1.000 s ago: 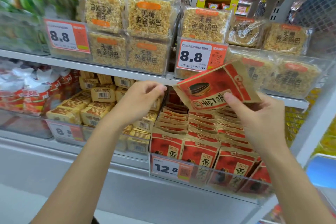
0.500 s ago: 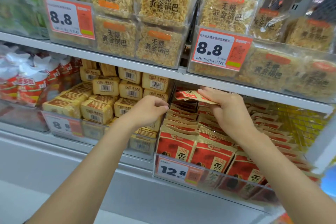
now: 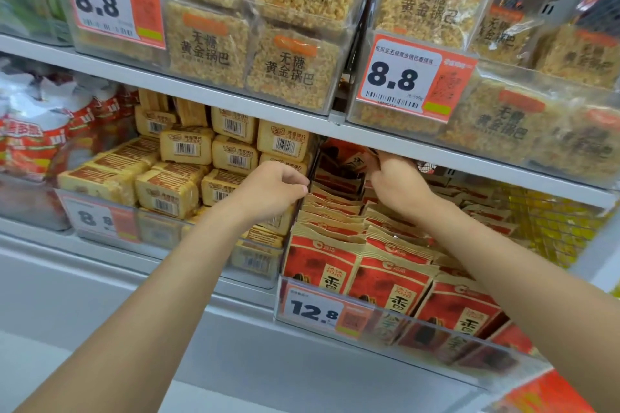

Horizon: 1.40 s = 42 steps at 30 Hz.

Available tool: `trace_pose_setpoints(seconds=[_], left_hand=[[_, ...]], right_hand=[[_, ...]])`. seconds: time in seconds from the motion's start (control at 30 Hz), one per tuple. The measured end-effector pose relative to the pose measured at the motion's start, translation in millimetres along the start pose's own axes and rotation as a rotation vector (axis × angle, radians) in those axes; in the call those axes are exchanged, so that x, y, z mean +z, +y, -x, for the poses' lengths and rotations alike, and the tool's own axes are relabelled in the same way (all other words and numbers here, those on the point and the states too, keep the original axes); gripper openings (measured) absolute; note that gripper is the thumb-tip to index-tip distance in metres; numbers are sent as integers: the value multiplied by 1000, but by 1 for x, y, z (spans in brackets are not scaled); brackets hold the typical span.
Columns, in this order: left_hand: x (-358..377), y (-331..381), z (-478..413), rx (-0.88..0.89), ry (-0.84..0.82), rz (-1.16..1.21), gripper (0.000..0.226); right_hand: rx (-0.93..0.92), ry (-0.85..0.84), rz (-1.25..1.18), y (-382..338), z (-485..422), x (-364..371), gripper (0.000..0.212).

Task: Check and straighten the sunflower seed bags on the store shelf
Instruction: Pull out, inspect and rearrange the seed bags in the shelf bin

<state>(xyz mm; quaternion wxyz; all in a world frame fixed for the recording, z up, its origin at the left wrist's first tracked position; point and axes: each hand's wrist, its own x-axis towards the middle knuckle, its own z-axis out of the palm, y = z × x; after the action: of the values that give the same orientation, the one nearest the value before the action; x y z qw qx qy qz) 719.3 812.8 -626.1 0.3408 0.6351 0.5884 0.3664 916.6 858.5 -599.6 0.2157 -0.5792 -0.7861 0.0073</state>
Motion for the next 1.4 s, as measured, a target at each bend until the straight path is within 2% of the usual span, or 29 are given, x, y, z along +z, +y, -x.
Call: trace_pose_setpoints(seconds=[0.23,0.37,0.57,0.73,0.83,1.03,1.27,1.4], left_hand=[[-1,-1,-4,2,17,36,19],[2,2,-7,4,55,44,17],[12,7,-19,12,118,7,25],[14,1,-34,35,137,-50,31],[14,-1,-38,73,130,-102,32],[13,7,-43,147,82,-192,36],[22,4,-51,173,70,-243,48],[23,1,-53,201,78,-294,52]], right_hand=[[-49,-54,71,12,7,-9,25],[-114,-41,91,9,7,-11,35],[-25,-187,127,5,-21,8,43],[15,-193,114,7,-36,14,41],[50,-173,219,7,-40,13,44],[10,-245,313,3,-54,16,24],[-51,-241,279,1,-54,17,24],[-53,-167,253,9,-54,19,22]])
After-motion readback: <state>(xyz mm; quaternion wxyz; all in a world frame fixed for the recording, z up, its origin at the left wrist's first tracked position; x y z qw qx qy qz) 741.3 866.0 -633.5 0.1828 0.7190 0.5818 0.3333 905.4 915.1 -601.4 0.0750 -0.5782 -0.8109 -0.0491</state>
